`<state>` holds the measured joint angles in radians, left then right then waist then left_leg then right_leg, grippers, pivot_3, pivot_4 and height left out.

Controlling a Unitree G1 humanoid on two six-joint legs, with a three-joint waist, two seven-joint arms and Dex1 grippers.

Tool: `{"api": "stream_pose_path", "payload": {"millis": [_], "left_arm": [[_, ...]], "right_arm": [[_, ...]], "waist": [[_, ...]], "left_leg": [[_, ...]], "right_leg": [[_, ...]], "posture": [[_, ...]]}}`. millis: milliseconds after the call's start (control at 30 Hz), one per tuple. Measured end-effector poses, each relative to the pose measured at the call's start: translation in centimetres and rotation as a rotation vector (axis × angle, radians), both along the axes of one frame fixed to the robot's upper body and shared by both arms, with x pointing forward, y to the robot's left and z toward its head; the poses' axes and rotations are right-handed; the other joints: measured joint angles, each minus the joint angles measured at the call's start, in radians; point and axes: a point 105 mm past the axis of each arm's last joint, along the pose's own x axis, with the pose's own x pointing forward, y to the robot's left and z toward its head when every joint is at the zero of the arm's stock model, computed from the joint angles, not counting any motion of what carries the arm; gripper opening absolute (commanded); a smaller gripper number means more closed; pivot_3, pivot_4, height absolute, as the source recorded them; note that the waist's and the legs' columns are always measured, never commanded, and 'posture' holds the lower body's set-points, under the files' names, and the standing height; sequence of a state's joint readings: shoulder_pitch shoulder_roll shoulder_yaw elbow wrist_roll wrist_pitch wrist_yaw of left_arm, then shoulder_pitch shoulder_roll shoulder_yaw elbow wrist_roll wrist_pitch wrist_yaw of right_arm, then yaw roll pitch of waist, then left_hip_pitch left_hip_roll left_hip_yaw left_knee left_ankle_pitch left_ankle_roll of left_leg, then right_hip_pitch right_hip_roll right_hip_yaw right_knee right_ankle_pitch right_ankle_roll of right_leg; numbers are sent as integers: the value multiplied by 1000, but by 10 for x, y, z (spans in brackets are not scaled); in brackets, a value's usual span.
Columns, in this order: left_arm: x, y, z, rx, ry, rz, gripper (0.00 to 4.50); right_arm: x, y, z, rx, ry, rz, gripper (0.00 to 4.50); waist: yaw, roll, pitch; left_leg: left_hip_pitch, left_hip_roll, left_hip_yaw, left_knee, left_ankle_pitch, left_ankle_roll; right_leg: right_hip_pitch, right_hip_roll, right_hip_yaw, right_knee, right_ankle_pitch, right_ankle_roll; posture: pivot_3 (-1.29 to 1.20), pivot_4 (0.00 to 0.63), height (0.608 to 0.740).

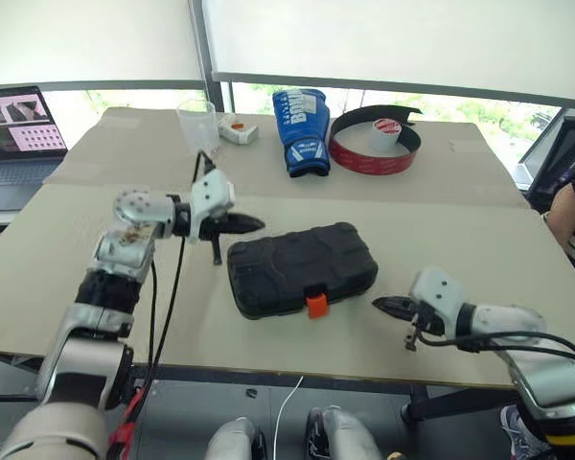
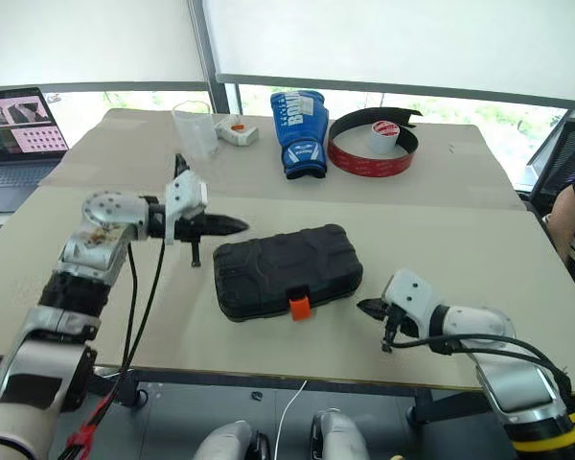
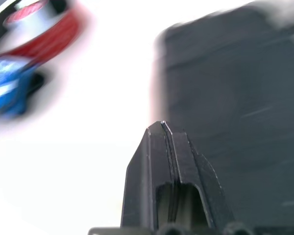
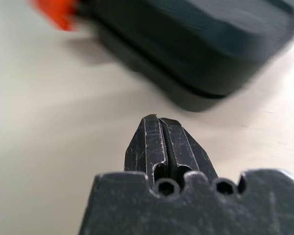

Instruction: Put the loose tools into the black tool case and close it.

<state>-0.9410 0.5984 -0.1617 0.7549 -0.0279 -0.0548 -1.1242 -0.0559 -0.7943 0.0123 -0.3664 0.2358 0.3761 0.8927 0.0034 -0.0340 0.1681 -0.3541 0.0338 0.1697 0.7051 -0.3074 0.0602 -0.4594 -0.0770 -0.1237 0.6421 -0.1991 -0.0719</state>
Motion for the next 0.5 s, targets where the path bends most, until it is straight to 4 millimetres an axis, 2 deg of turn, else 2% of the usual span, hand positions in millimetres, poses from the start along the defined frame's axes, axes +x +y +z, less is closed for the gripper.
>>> {"api": "stream_pose_path", "payload": {"millis": [100,200,367,433,500], "left_arm": [[2,10,-31,46,65,44,0],[1,3,-43,56,85,17,0],[-12,-8,-44,40,115,-95,0],[-26,-18,-43,8,139,-190,0],[-43,-21,-44,-18,177,-251,0]], "right_arm": [[6,2,3,5,-22,-11,33],[15,3,4,-1,-42,-25,33],[30,6,-9,-36,-47,-41,33],[36,2,-17,-53,-35,-74,33],[41,1,-16,-62,-50,-85,33]], "waist": [[1,-1,1],[6,-2,1],[7,-2,1],[5,-1,1],[2,-1,1]], "left_leg": [[-2,0,0,0,0,0],[-3,0,0,0,0,0],[-5,0,0,2,0,0],[-5,0,1,3,0,0],[-7,0,0,5,0,0]], "right_leg": [[-2,0,-1,0,0,0],[-2,0,-1,0,0,0],[-3,0,-2,0,0,0],[-3,0,-1,0,0,0],[-4,0,-2,1,0,0]], "posture": [[0,150,727],[0,150,727],[0,150,727],[0,150,727],[0,150,727]]}}
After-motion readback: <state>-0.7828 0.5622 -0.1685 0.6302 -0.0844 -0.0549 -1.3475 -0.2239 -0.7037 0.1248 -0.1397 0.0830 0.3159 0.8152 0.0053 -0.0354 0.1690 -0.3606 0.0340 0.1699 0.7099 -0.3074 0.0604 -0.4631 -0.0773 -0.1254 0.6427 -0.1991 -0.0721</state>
